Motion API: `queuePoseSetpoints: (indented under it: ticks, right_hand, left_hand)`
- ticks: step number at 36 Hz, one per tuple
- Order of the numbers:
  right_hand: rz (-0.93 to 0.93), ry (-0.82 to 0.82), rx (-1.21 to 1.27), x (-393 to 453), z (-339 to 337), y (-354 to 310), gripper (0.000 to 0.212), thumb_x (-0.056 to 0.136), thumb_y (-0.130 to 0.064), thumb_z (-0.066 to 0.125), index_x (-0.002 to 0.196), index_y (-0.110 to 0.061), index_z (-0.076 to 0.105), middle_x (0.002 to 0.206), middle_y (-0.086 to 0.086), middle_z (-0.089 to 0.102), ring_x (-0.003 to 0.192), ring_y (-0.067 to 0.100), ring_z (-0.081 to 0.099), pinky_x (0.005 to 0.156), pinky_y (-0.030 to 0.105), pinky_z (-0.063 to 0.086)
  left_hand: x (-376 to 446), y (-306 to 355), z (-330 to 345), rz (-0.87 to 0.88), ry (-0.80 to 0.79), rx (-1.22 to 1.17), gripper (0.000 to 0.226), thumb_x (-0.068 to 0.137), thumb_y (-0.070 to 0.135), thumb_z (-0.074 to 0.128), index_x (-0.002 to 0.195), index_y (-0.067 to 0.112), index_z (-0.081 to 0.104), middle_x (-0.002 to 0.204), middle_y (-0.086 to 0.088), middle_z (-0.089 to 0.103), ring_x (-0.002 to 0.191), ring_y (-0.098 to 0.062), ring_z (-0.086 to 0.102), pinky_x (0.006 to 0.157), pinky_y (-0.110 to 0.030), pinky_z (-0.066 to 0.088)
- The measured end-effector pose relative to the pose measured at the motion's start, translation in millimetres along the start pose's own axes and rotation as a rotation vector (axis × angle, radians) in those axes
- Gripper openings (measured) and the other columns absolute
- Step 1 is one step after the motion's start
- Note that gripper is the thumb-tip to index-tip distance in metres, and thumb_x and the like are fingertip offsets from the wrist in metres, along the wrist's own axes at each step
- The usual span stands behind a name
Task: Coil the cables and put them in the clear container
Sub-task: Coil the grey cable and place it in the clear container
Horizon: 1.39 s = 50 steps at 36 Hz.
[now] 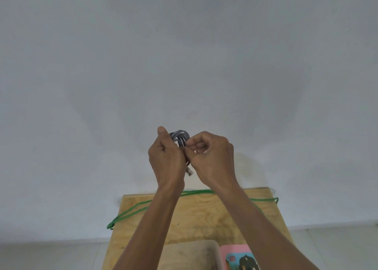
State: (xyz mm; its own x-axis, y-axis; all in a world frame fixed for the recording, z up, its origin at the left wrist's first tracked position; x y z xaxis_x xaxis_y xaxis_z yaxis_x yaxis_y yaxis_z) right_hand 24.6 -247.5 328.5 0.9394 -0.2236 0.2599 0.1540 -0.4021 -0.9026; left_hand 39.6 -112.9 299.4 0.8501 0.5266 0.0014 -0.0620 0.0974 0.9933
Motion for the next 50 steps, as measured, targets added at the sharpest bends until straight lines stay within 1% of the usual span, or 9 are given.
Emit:
queuePoseSetpoints:
  ticks: [3,11,15,23,29,34,38,43,50]
  right_hand:
    - [-0.083,0.041,-0.052,-0.7,2.0,1.8,0.026,0.075,-0.017,0.081,0.084,-0.027,0.059,0.087,-0.012,0.062,0.074,0.005,0.061,0.062,0.014,0.048]
    - [-0.034,-0.206,0.171,-1.0,16.3,12.7,0.035,0.094,-0.014,0.061,0.123,-0.029,0.047,0.106,-0.008,0.072,0.085,0.013,0.072,0.064,0.026,0.058]
    - [-0.124,-0.197,0.02,1.4,18.1,9.7,0.028,0.095,-0.014,0.057,0.121,-0.025,0.057,0.098,-0.01,0.072,0.086,0.004,0.067,0.078,0.021,0.055]
    - [-0.111,-0.056,-0.039,-2.3,15.6,8.5,0.011,0.094,-0.018,0.061,0.105,-0.018,0.06,0.074,-0.014,0.061,0.067,-0.005,0.058,0.056,0.007,0.041]
    - [-0.047,-0.087,-0.016,3.4,17.3,13.9,0.015,0.089,-0.015,0.065,0.102,-0.021,0.066,0.089,-0.011,0.069,0.078,0.003,0.063,0.068,0.013,0.049]
    - [0.114,-0.077,0.195,6.4,20.7,26.4,0.024,0.085,-0.007,0.066,0.093,-0.028,0.071,0.084,-0.011,0.072,0.078,0.017,0.071,0.07,0.041,0.062]
    - [0.22,-0.006,0.453,3.7,22.1,31.0,0.03,0.083,0.005,0.069,0.088,-0.025,0.075,0.085,-0.003,0.075,0.083,0.02,0.072,0.057,0.035,0.06]
    - [0.15,-0.038,0.491,8.2,17.6,27.7,0.039,0.081,0.011,0.069,0.103,-0.021,0.074,0.101,-0.01,0.075,0.094,0.005,0.072,0.086,0.024,0.057]
    - [0.001,-0.263,0.346,18.0,5.9,21.1,0.032,0.084,-0.001,0.073,0.114,-0.009,0.073,0.107,-0.004,0.076,0.097,0.007,0.072,0.089,0.02,0.055]
  left_hand:
    - [0.2,-4.1,1.6,-0.03,-0.009,-0.024,0.066,0.102,0.052,0.036,0.073,-0.005,0.055,0.063,-0.01,0.053,0.058,-0.02,0.05,0.059,-0.038,0.044]
    - [-3.7,5.7,4.9,-0.024,-0.062,0.011,0.06,0.104,0.049,0.034,0.064,0.006,0.046,0.045,0.008,0.042,0.047,-0.014,0.043,0.056,-0.039,0.045]
    - [-4.0,4.5,4.3,-0.025,-0.067,0.036,0.056,0.104,0.047,0.034,0.061,0.013,0.041,0.041,0.011,0.037,0.041,-0.01,0.039,0.054,-0.037,0.042]
    - [-3.6,2.1,6.9,-0.016,-0.102,0.082,0.059,0.105,0.047,0.035,0.054,0.017,0.037,0.04,0.012,0.035,0.038,-0.009,0.035,0.049,-0.029,0.032]
    - [-0.5,-0.9,6.0,-0.009,-0.141,0.129,0.057,0.105,0.045,0.036,0.056,0.013,0.037,0.043,0.007,0.033,0.041,-0.013,0.033,0.048,-0.03,0.033]
    - [-3.2,1.3,9.3,-0.024,-0.182,0.135,0.055,0.105,0.04,0.037,0.057,0.013,0.037,0.045,0.006,0.033,0.044,-0.015,0.034,0.046,-0.028,0.04]
    - [-5.0,2.0,12.2,-0.018,-0.208,0.134,0.057,0.105,0.041,0.037,0.057,0.012,0.04,0.043,0.007,0.033,0.045,-0.015,0.034,0.041,-0.024,0.041]
    - [-7.5,8.8,11.7,0.069,-0.207,0.179,0.06,0.106,0.04,0.035,0.051,0.016,0.032,0.036,0.013,0.029,0.038,-0.008,0.028,0.04,-0.021,0.03]
    - [0.3,4.1,5.5,0.116,-0.208,0.233,0.063,0.105,0.042,0.036,0.045,0.023,0.032,0.037,0.011,0.028,0.043,-0.015,0.027,0.051,-0.032,0.027]
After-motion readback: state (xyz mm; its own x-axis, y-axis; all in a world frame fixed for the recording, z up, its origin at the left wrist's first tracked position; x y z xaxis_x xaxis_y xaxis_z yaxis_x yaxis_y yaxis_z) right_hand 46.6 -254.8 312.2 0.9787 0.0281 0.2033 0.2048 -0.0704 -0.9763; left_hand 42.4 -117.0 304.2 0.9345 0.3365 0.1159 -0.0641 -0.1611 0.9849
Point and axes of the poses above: each hand's wrist, its own x-axis towards the middle knuckle, its own z-axis out of the palm, y = z × x, the point moved 7 cm from there along x, towards the middle knuckle
